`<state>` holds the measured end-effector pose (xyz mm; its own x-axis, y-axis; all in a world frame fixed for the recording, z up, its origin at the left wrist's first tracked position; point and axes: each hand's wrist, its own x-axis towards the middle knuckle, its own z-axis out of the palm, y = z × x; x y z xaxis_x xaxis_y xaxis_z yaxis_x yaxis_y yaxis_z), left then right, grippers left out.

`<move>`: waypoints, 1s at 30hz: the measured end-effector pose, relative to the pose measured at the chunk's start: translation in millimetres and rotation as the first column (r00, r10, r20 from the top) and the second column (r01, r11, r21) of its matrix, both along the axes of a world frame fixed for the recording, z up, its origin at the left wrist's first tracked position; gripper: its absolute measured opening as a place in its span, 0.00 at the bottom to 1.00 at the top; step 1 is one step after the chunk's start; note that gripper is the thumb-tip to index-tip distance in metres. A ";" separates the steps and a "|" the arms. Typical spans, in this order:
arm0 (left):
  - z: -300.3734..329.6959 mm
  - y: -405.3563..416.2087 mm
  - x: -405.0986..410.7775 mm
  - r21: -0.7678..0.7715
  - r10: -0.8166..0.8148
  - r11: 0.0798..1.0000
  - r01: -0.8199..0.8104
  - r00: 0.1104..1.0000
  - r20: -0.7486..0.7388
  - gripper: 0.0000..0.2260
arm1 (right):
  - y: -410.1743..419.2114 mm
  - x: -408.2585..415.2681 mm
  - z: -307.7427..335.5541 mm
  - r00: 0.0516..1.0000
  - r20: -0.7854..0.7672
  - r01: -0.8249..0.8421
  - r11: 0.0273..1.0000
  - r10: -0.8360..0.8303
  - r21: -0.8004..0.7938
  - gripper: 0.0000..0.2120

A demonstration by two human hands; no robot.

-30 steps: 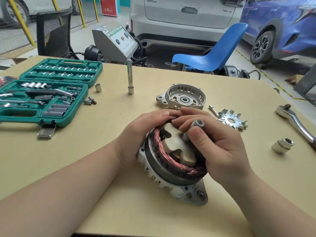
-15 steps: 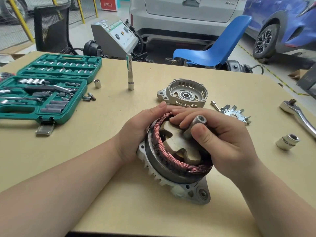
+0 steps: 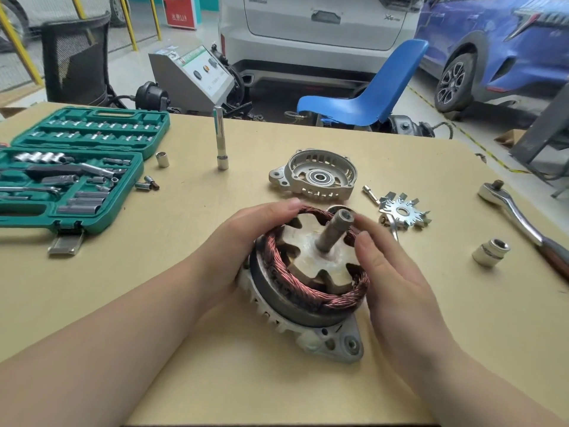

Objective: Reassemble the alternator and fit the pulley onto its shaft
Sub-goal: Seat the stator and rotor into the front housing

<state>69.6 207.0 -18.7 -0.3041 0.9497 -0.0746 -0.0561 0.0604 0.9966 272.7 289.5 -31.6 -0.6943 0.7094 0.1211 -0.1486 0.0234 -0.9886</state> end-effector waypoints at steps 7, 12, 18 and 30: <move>-6.4 -2.0 -6.8 0.060 -0.055 0.997 0.047 0.988 0.146 0.14 | -25.2 -15.2 -5.5 0.989 0.000 0.149 0.986 -0.150 -0.074 0.17; 1.5 -17.0 -10.1 0.137 -0.055 0.990 0.031 0.983 0.177 0.27 | -33.0 -25.8 6.6 0.989 -0.011 0.147 0.989 -0.147 0.016 0.14; 30.8 -26.6 -40.8 0.446 -0.077 0.895 0.001 0.985 0.153 0.21 | -24.4 -67.9 57.4 0.999 -0.038 0.030 0.965 -0.021 0.261 0.20; 10.0 -38.3 -122.3 0.303 0.183 0.920 -0.249 0.956 0.230 0.18 | -1.2 -186.6 47.8 0.995 0.097 -0.064 0.959 0.038 0.277 0.12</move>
